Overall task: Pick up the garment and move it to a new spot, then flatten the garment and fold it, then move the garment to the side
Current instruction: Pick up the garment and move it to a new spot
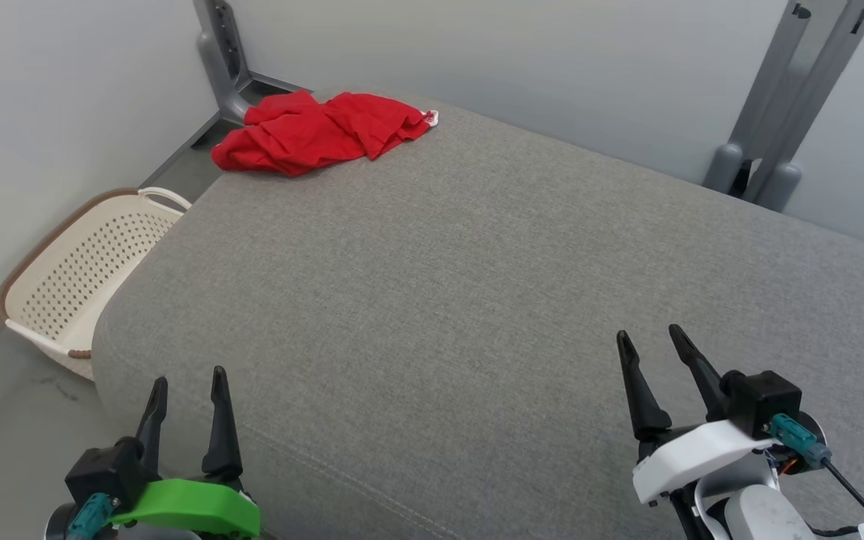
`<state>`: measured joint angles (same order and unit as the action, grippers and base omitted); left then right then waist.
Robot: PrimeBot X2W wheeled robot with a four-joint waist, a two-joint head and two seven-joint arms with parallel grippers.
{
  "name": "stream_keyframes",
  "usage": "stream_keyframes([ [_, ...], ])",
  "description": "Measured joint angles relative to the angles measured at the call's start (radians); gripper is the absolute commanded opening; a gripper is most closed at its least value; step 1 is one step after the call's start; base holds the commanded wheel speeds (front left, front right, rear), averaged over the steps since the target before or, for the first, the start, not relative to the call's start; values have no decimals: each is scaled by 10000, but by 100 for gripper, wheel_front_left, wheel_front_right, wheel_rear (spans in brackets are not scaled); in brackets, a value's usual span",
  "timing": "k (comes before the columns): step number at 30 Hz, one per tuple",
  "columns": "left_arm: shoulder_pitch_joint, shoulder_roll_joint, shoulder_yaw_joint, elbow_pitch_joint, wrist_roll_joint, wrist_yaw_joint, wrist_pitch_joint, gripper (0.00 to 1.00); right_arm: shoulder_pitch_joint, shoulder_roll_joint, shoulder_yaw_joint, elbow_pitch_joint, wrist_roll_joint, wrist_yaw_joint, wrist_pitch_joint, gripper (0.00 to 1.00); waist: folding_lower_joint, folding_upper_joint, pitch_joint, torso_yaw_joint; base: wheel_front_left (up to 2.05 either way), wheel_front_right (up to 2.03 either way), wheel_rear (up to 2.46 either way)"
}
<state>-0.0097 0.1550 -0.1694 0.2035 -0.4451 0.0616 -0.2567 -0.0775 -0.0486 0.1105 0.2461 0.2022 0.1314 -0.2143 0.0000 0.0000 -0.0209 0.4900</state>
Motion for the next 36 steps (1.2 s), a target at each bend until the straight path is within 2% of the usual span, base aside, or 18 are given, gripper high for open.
stream_keyframes([
  [12, 54, -86, -36, -29, -31, 17, -10, 100, -78, -2, -4, -63, -125, 0, 17, 100, 0, 0, 224, 256, 0, 0, 0],
  [18, -56, -107, 140, -90, -249, 12, -13, 100, -324, 2, -105, -662, -512, 0, 282, 100, 0, 0, 622, 194, 0, 0, 0],
  [22, -749, 33, 481, -247, -380, -75, -29, 100, -788, 6, -123, -1227, -938, 0, 639, 100, 0, 0, 1122, 50, 0, 0, 0],
  [25, -1611, 439, 796, -293, -451, -192, -38, 100, -1191, 6, -151, -1687, -1233, 0, 907, 100, 0, 0, 1575, -109, 0, 0, 0],
  [29, -3341, 1394, 1269, -244, -460, -391, 376, 100, -1792, 6, -150, -2326, -1699, 0, 1302, 100, 0, 0, 2273, -395, 0, 0, 0],
  [36, -6931, 3195, 1678, 694, -579, -884, 2153, 100, -2664, 0, -96, -3496, -2403, 0, 1983, 100, 0, 0, 3536, -1076, 0, 0, 0],
])
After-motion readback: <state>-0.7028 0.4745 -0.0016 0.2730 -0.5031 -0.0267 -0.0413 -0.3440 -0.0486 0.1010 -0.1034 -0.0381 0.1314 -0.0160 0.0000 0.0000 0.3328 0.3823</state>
